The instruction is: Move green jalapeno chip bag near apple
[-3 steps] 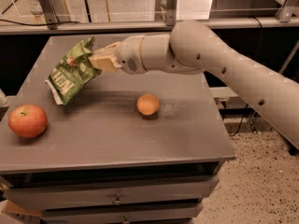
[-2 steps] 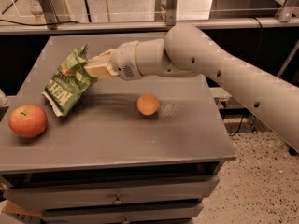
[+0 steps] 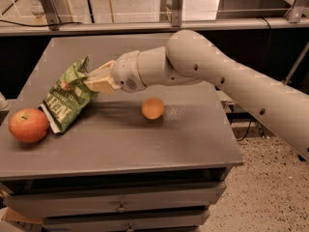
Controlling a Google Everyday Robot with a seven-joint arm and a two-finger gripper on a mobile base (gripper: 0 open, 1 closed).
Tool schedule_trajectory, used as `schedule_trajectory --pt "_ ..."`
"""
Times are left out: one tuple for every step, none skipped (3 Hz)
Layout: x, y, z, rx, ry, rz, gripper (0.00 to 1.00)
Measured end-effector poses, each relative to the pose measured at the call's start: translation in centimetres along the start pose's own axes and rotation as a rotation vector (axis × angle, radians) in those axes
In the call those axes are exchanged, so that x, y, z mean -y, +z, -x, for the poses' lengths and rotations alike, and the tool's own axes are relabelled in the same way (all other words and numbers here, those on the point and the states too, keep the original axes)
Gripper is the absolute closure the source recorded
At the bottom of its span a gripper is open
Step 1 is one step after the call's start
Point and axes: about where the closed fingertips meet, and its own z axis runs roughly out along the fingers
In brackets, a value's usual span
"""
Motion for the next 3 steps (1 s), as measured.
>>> schedule_trajectory --pt "-0.94 0.45 -0.32 -0.015 -0.027 0.032 1.0" --pt "-1.61 0.89 -0.48 -0.027 -0.05 0.058 1.0" --pt "-1.85 1.19 -0.62 -0.056 -0.085 0.065 0.82"
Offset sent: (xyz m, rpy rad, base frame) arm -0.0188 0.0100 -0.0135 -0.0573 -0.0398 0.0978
